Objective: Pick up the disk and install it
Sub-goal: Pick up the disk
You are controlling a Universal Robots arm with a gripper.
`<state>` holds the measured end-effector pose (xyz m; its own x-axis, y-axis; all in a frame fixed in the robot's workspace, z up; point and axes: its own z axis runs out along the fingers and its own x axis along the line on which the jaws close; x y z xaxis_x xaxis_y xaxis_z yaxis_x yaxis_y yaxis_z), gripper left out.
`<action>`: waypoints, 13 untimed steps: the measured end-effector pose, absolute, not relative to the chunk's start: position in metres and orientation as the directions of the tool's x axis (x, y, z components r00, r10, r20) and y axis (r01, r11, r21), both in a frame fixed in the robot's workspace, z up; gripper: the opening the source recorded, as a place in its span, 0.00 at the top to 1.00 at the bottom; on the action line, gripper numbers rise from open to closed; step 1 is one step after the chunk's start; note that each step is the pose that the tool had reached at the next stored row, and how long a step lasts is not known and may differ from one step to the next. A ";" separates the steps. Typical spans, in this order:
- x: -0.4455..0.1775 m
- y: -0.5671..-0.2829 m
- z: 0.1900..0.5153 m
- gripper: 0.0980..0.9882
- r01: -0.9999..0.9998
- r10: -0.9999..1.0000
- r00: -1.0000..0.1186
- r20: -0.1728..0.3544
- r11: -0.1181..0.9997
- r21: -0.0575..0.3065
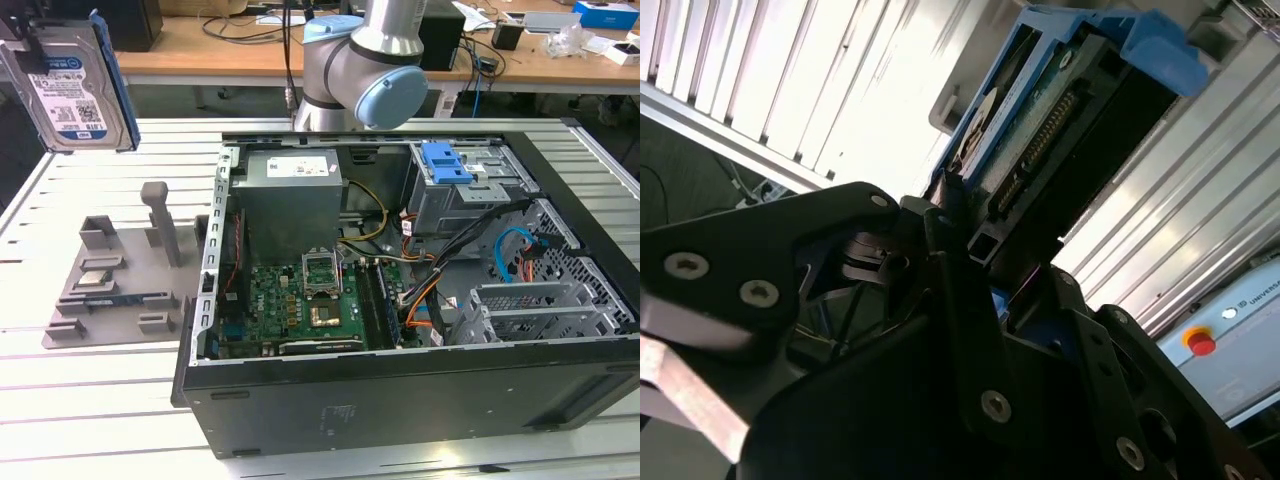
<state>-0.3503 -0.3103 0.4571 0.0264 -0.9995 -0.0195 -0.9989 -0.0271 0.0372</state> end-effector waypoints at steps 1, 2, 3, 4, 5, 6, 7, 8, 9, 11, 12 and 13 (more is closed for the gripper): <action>-0.350 -0.310 0.460 0.70 -0.999 -0.999 0.026 -0.020 -0.027 0.037; -0.350 -0.310 0.464 0.70 -0.999 -0.999 0.026 -0.020 -0.027 0.037; -0.350 -0.310 0.468 0.70 -0.999 -0.999 0.026 -0.020 -0.027 0.037; -0.350 -0.310 0.471 0.70 -0.999 -0.999 0.026 -0.019 -0.027 0.037; -0.350 -0.310 0.474 0.70 -0.999 -0.999 0.026 -0.019 -0.027 0.037; -0.350 -0.310 0.476 0.70 -0.999 -0.999 0.026 -0.020 -0.027 0.037; -0.350 -0.310 0.479 0.70 -0.999 -0.999 0.026 -0.020 -0.027 0.037; -0.350 -0.310 0.483 0.70 -0.999 -0.999 0.026 -0.020 -0.027 0.037; -0.350 -0.310 0.485 0.70 -0.999 -0.999 0.026 -0.020 -0.027 0.037; -0.350 -0.309 0.490 0.70 -0.999 -0.999 0.026 -0.020 -0.027 0.037; -0.350 -0.309 0.494 0.70 -0.999 -0.999 0.026 -0.020 -0.027 0.037; -0.350 -0.309 0.497 0.70 -0.999 -0.999 0.026 -0.020 -0.027 0.037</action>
